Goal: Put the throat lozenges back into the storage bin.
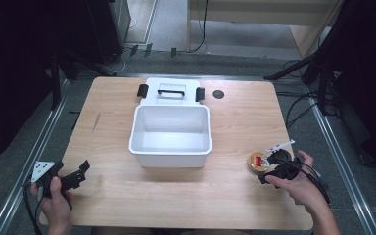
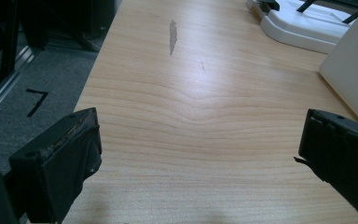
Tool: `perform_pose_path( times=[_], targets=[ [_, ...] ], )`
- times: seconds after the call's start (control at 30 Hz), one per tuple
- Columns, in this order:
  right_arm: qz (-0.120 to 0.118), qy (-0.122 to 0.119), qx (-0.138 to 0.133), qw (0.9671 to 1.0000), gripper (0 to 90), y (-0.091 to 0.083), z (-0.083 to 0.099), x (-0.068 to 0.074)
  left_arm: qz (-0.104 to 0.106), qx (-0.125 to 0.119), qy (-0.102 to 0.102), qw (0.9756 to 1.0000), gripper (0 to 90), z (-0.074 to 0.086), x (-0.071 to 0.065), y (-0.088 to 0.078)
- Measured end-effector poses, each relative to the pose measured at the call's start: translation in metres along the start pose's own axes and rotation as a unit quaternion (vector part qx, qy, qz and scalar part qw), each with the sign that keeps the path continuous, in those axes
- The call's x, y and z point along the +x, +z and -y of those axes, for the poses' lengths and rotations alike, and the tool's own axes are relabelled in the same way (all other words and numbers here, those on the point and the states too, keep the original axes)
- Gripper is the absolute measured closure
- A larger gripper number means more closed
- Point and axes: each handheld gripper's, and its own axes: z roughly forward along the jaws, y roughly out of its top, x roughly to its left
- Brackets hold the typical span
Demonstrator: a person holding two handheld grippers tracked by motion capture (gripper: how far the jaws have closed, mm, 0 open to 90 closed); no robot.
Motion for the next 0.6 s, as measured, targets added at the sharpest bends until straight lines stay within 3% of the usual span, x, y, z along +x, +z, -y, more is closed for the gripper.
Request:
perform_pose_path(
  times=[0.1, 0.27, 0.6],
  targets=[
    [-0.014, 0.003, 0.025, 0.9996, 6.5, 0.001, -0.008, -0.002, 0.001, 0.000, -0.001, 1.0000, 0.0, 0.000, 0.000, 0.000],
    [-0.017, 0.011, 0.062, 0.9979, 5.6, 0.004, -0.023, 0.000, 0.000, 0.001, -0.001, 1.0000, 0.0, 0.000, 0.000, 0.000],
    [-0.026, 0.010, 0.091, 0.9955, 6.9, 0.012, -0.046, 0.005, -0.002, 0.000, 0.002, 1.0000, 0.0, 0.000, -0.001, 0.000]
  ],
)
